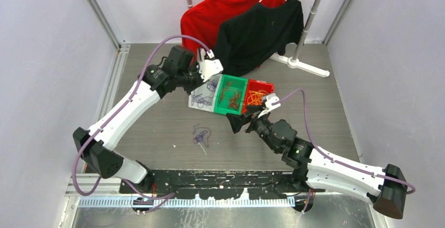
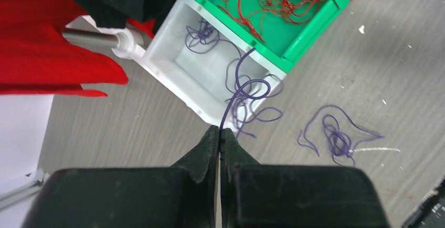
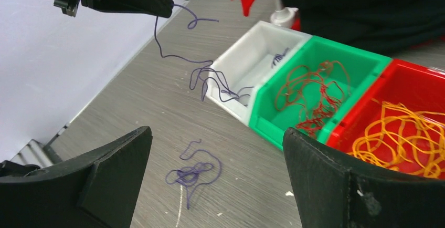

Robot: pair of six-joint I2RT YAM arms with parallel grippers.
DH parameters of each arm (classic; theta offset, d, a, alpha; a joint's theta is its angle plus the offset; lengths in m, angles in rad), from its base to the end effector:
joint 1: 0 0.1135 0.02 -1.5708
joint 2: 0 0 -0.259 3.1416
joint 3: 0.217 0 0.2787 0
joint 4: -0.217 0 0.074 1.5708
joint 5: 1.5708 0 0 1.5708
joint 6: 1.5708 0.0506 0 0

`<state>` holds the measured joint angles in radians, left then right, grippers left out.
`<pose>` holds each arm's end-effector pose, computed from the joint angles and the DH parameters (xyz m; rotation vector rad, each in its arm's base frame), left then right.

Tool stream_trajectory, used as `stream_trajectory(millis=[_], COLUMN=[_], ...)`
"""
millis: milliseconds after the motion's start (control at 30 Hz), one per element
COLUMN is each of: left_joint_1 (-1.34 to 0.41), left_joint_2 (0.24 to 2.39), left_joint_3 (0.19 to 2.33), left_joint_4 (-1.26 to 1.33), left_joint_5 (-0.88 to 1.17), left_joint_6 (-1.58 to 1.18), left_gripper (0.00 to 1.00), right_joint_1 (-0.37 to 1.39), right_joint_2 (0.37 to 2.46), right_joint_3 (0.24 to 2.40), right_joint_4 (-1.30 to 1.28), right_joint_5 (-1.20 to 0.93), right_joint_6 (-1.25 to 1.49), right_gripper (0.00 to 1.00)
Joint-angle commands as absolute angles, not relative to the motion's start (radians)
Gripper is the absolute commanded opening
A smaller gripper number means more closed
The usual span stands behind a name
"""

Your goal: Untangle the cables

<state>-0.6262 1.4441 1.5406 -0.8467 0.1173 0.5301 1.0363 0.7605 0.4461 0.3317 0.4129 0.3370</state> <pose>0.2747 -0.2060 0.3717 1.3180 1.9114 -0.1846 0.1347 0.1876 0.2670 -0.2236 1.5902 0.7587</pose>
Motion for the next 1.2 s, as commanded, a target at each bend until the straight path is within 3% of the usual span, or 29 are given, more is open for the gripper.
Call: stream_trajectory(millis=[0, 333, 1100, 1167], left_joint_1=[-0.602, -0.575, -0.534, -0.534], left_joint_2=[1.486, 1.565, 1.675, 1.676], left_joint_3=[1.612, 1.574, 1.337, 1.329], left_joint_4=[-0.69, -0.463, -0.373, -0.387], left_joint_5=[0.088, 0.009, -0.03, -0.007], left_joint_6=[0.584, 0.604, 0.431, 0.422], left_gripper=[0.0, 0.0, 0.0, 0.05], right_joint_1=[1.035, 1.035, 1.035, 1.036], right_joint_2=[0.698, 0.638, 0.676, 0.686], right_joint_3=[0.439, 0.424, 0.452, 0.457], right_joint_4=[0.256, 0.196, 0.184, 0.188], right_joint_5=[0.521, 0.535, 0.523, 0.518], right_joint_6=[0.346, 0.359, 0.33, 0.33], right_gripper=[1.0, 0.99, 0.99, 0.99])
